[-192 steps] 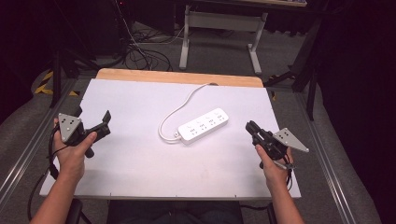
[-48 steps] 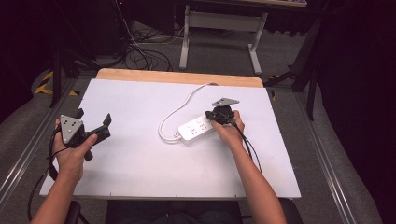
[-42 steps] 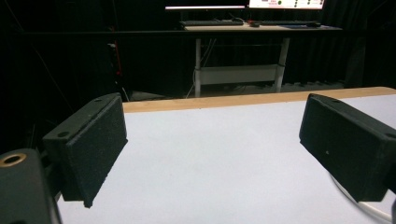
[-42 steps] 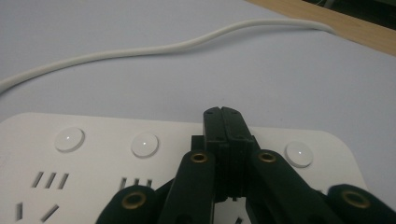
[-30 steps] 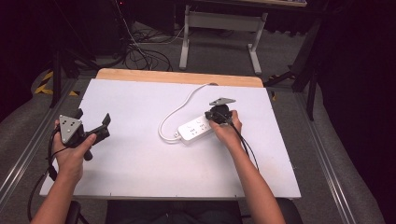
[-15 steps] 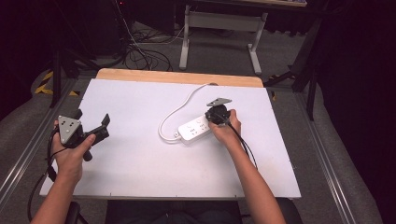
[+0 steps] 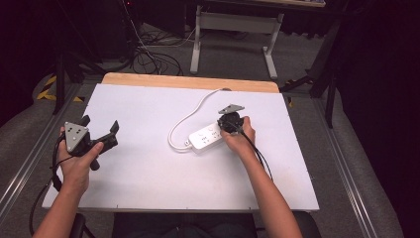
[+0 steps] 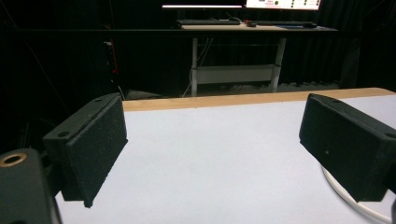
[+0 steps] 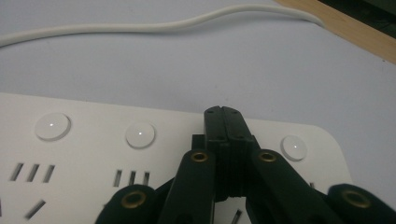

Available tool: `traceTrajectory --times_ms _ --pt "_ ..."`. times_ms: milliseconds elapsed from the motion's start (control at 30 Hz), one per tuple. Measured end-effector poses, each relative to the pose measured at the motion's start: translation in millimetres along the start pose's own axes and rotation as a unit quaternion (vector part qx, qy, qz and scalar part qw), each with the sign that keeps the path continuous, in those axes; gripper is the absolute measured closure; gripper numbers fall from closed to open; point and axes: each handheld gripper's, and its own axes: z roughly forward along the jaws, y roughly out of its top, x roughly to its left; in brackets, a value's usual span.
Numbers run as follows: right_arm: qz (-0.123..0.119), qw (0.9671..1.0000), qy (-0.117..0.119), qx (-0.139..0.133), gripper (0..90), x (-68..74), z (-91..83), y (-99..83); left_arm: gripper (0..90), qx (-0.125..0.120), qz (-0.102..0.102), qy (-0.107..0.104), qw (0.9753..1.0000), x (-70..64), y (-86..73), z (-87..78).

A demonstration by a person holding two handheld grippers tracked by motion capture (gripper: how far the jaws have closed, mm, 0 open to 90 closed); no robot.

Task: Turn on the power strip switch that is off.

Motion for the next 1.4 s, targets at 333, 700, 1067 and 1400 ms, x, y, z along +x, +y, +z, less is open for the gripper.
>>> traceTrajectory --times_ms 333,700,1067,1400 --pt "0.007 1.0 0.003 -0.003 90.0 -0.9 -0.1 -0.9 8.4 0.001 0.0 -0.002 1.0 -0.5 -0.1 0.7" --pt "0.018 0.9997 0.014 -0.008 90.0 -4.1 -0.5 -2.1 9.4 0.001 0.0 -0.004 1.0 -1.1 -1.0 2.3" --pt "0.029 0.9992 0.027 -0.009 90.0 -7.5 -1.5 -1.9 9.3 0.003 -0.002 -0.005 1.0 -1.5 -1.0 3.1" --pt "0.032 0.9988 0.033 -0.015 90.0 -8.7 -3.7 -1.2 8.7 0.003 -0.005 -0.004 1.0 0.4 -0.8 2.3"
